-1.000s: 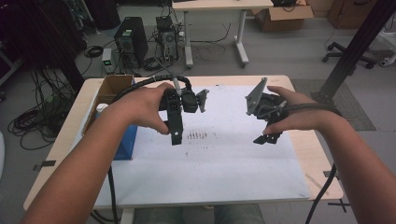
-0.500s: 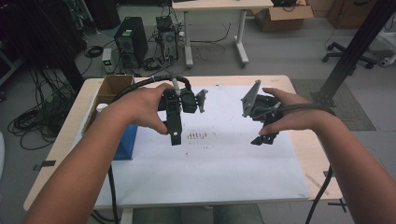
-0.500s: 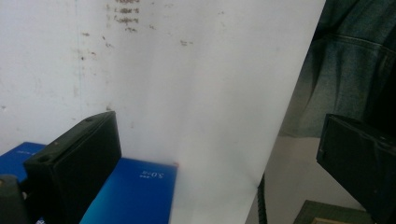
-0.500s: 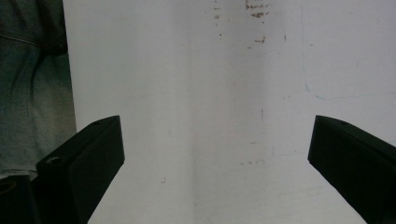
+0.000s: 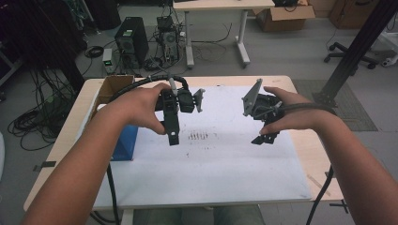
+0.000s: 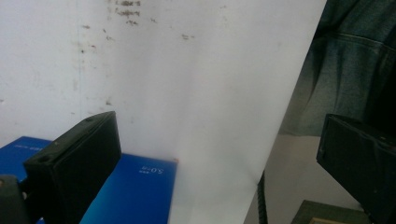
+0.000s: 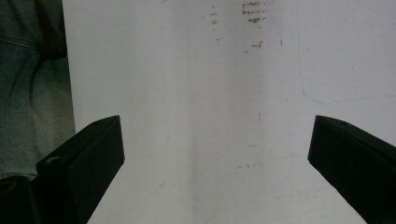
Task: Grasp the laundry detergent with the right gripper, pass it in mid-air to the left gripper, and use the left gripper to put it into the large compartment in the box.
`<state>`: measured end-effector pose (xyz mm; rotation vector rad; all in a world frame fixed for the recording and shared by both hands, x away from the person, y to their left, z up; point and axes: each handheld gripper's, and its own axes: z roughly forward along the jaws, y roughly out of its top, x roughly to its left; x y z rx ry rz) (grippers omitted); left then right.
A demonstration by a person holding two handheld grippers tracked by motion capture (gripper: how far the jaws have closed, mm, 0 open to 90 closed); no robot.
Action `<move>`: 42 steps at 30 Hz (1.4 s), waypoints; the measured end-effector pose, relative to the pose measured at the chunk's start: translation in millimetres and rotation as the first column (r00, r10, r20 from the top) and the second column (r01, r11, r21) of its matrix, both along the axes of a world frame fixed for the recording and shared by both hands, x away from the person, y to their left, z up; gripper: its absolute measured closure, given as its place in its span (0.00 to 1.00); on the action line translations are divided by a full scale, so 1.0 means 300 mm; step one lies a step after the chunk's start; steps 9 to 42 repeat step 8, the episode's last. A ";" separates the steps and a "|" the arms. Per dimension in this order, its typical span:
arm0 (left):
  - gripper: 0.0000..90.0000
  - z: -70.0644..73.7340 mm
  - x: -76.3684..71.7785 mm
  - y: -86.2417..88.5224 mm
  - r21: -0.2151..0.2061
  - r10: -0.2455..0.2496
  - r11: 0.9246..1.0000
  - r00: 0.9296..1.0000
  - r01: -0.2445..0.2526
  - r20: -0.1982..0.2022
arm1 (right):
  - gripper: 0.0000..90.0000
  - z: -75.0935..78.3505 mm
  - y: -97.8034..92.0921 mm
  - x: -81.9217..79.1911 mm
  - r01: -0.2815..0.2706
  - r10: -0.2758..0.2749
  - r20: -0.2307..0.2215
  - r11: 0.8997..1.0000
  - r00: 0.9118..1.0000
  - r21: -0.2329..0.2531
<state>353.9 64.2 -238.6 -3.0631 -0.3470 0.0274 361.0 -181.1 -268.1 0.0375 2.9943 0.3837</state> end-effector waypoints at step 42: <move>0.00 0.000 0.001 -0.001 -0.002 0.001 1.000 1.000 -0.001 0.008 | 0.04 0.004 -0.004 -0.002 0.006 -0.006 0.004 1.000 1.000 0.002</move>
